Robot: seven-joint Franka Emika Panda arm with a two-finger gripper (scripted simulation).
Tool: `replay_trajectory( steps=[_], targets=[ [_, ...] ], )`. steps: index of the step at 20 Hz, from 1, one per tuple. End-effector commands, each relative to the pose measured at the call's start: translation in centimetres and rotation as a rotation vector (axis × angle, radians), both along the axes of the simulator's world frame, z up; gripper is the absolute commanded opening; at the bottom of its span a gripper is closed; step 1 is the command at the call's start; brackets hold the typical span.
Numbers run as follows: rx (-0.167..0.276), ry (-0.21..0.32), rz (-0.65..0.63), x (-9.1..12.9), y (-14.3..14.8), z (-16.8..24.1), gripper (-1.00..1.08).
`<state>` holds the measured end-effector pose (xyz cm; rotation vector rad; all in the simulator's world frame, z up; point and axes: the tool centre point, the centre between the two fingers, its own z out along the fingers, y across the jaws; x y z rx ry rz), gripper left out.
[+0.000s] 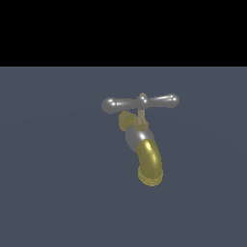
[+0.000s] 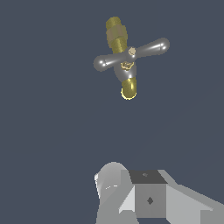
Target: Turn on the faucet by rotating a designated handle.
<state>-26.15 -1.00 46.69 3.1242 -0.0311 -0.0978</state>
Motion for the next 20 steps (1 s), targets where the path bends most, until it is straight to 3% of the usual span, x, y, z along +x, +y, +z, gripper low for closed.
replay_trajectory(
  steps=[1,11,20],
  targets=[
    [0.0,0.0,0.0,0.0,0.0,0.0,-1.0],
    [0.002,-0.001,0.059,-0.1,-0.8,-0.9,-1.0],
    [0.008,-0.003,0.215,-0.1,-2.9,-3.1,-1.0]
  ],
)
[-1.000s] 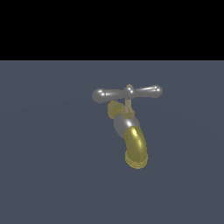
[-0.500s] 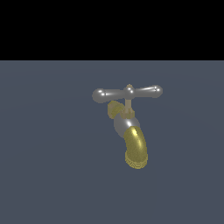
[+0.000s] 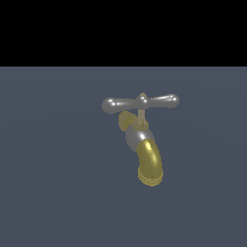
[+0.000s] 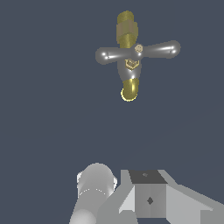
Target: Turn on the faucet by rotating a designated handle.
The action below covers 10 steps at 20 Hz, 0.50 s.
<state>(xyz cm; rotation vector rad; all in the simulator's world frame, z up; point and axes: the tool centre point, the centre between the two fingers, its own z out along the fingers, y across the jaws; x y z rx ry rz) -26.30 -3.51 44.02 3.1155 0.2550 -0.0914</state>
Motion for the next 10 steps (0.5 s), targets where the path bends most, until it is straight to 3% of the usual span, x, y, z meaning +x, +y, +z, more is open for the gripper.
replay_trajectory(
  steps=[1,10],
  targets=[
    [0.002,-0.001,0.055,0.0,-0.7,-0.8,-1.0],
    [0.01,-0.004,0.267,0.6,-3.6,-3.9,-1.0]
  ],
)
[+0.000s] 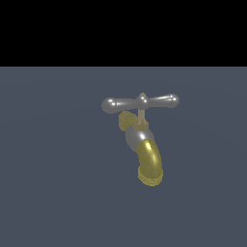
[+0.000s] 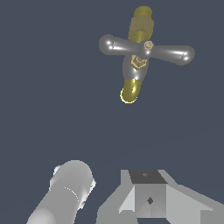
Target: Turn on the faucet by rotating a designated handle.
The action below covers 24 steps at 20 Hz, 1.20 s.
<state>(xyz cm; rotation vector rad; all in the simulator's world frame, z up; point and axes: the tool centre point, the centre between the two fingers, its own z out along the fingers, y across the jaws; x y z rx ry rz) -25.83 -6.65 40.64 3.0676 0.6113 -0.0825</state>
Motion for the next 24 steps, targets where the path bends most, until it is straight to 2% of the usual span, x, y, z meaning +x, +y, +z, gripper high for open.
replay_trajectory(
  steps=[1,12,24],
  targets=[
    [0.002,-0.001,0.061,0.2,-0.8,-0.9,-1.0],
    [0.011,-0.005,0.322,1.9,-4.1,-4.8,-1.0],
    [0.019,-0.009,0.607,4.6,-7.0,-9.0,-1.0]
  ],
)
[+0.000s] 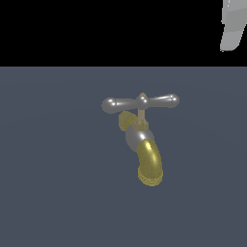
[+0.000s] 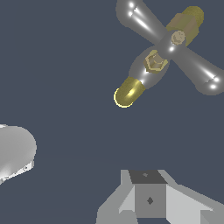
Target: Turn on the faucet by rotating a designated handle.
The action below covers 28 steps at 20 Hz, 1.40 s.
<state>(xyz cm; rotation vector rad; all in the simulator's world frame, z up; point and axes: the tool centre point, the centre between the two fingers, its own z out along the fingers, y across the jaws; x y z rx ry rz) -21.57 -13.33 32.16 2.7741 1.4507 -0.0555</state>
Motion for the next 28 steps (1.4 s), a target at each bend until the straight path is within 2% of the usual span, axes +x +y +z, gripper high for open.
replay_trajectory(
  steps=[1,14,28],
  targets=[
    [0.001,-0.001,0.061,0.7,-0.6,-0.9,-1.0],
    [0.009,-0.006,0.354,4.5,-2.5,-5.2,-1.0],
    [0.018,-0.011,0.627,8.5,-3.1,-9.2,-1.0]
  ],
)
